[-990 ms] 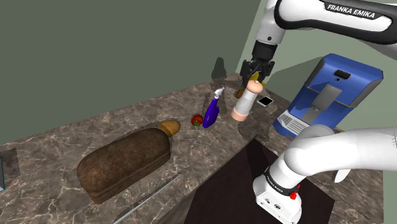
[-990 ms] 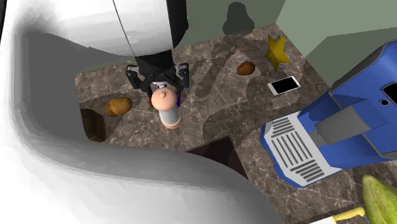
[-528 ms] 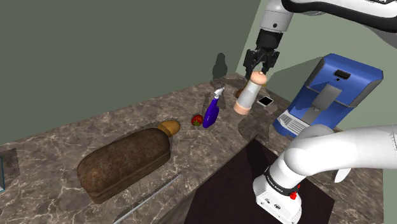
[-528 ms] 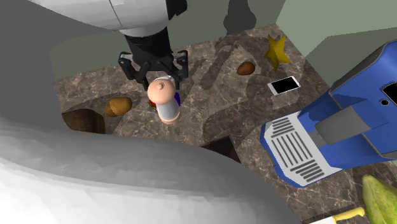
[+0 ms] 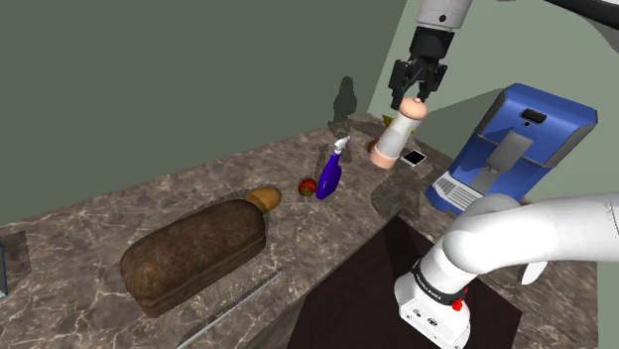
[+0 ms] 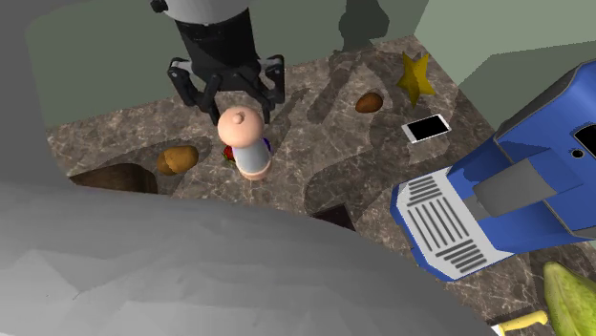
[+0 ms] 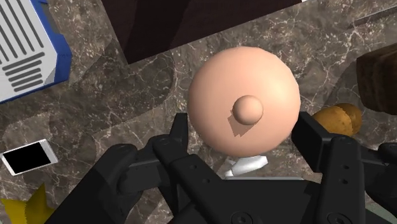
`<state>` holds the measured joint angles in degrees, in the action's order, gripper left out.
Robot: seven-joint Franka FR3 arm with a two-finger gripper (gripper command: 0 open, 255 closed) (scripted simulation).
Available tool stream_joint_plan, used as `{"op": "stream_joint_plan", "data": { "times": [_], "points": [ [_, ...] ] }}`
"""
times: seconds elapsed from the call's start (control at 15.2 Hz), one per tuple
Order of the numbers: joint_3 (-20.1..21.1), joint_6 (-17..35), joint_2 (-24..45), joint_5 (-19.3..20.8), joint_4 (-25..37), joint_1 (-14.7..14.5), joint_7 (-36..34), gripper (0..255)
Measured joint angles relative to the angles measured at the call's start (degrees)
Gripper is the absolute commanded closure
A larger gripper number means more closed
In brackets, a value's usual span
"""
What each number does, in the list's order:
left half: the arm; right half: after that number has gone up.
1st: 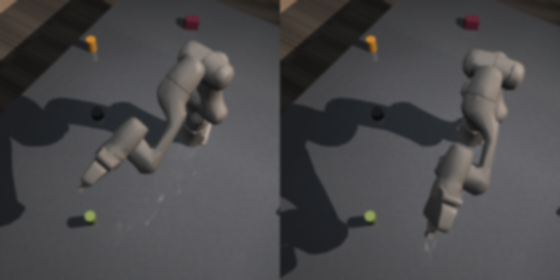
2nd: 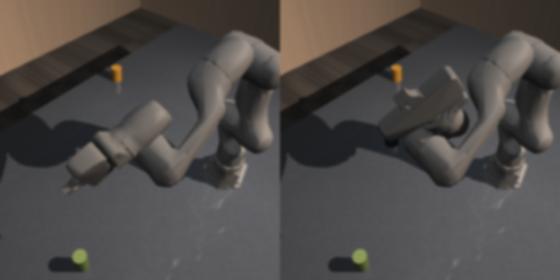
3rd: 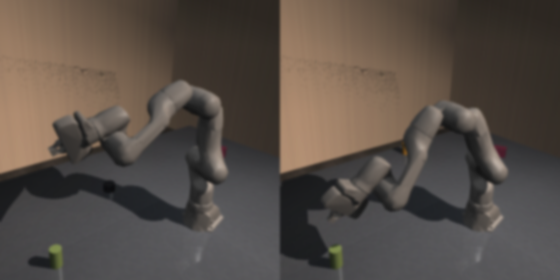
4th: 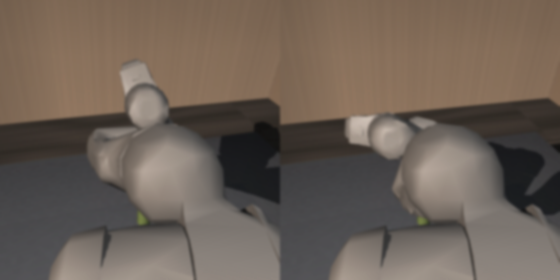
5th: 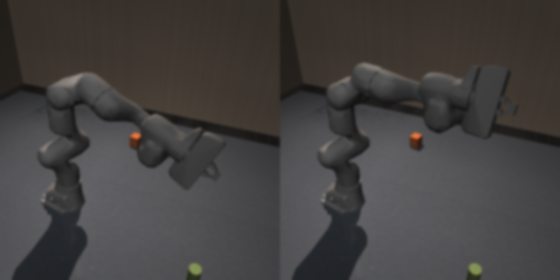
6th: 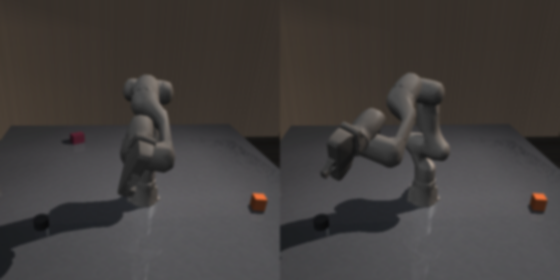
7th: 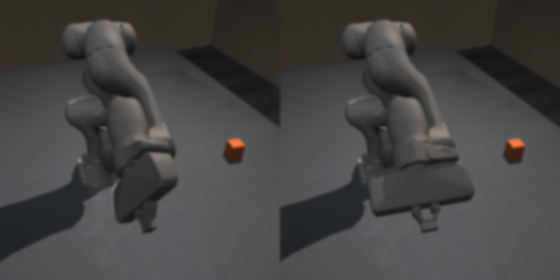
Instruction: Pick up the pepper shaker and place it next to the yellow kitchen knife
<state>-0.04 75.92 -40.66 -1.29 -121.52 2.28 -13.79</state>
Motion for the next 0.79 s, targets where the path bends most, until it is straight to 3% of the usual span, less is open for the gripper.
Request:
{"op": "stream_joint_plan", "data": {
  "times": [0.79],
  "points": [
    [-9.62, -9.79, -17.02, 9.50, -6.75, 2.70, 10.76, 255]
  ]
}}
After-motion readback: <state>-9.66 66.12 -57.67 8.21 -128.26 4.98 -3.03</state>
